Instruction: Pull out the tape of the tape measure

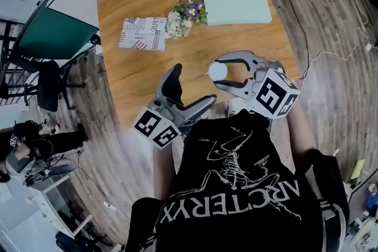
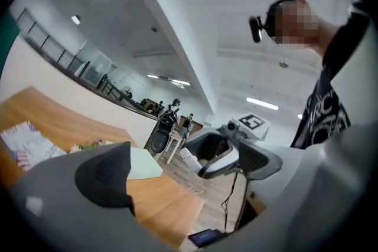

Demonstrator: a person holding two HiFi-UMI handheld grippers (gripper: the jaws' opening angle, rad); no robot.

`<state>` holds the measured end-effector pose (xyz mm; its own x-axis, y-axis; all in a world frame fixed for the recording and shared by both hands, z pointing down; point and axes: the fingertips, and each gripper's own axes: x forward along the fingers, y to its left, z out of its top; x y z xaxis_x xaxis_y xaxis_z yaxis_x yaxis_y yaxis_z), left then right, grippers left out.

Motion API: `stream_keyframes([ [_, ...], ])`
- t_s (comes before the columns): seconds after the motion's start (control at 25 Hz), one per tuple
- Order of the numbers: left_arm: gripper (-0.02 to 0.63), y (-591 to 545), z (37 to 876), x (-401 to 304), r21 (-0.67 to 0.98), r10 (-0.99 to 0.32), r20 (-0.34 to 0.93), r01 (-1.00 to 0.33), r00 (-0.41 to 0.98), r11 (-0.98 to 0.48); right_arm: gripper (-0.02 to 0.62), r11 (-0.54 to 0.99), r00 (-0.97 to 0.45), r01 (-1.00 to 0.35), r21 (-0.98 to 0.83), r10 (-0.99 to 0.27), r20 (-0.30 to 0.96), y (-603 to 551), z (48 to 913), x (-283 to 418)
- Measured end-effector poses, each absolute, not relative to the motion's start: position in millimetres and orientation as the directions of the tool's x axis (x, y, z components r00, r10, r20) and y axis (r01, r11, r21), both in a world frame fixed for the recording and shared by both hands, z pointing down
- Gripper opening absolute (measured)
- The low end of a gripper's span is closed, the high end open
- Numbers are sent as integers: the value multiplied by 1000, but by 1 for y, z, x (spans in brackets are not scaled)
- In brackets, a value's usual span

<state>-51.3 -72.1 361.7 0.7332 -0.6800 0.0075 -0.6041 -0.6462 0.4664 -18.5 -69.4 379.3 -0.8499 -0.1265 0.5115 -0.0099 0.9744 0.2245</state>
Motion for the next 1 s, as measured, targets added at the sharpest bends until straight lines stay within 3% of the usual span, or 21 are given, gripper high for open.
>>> stream_keyframes([
  [0.16, 547, -70, 359, -45, 356, -658, 32, -624, 752, -696, 210, 978, -862, 46, 203, -63, 504, -58, 372, -21],
  [0.28, 314, -72, 360, -53, 316, -681, 43, -657, 731, -685, 210, 977, -863, 66, 203, -46, 503, -56, 370, -24],
  [0.4, 196, -71, 360, -56, 303, -673, 48, -653, 738, -694, 210, 977, -869, 77, 199, -32, 494, -55, 366, -26],
  [0.6, 159, -64, 356, -47, 314, -622, 32, -599, 782, -737, 210, 973, -864, 95, 209, -24, 503, -53, 363, -28],
  [0.72, 45, -58, 355, -40, 336, -582, 14, -552, 813, -763, 210, 971, -861, 111, 212, -13, 509, -51, 362, -26],
  [1.0, 15, -58, 359, -54, 361, -600, 37, -570, 799, -738, 210, 982, -866, 67, 179, -32, 498, -59, 368, -14],
])
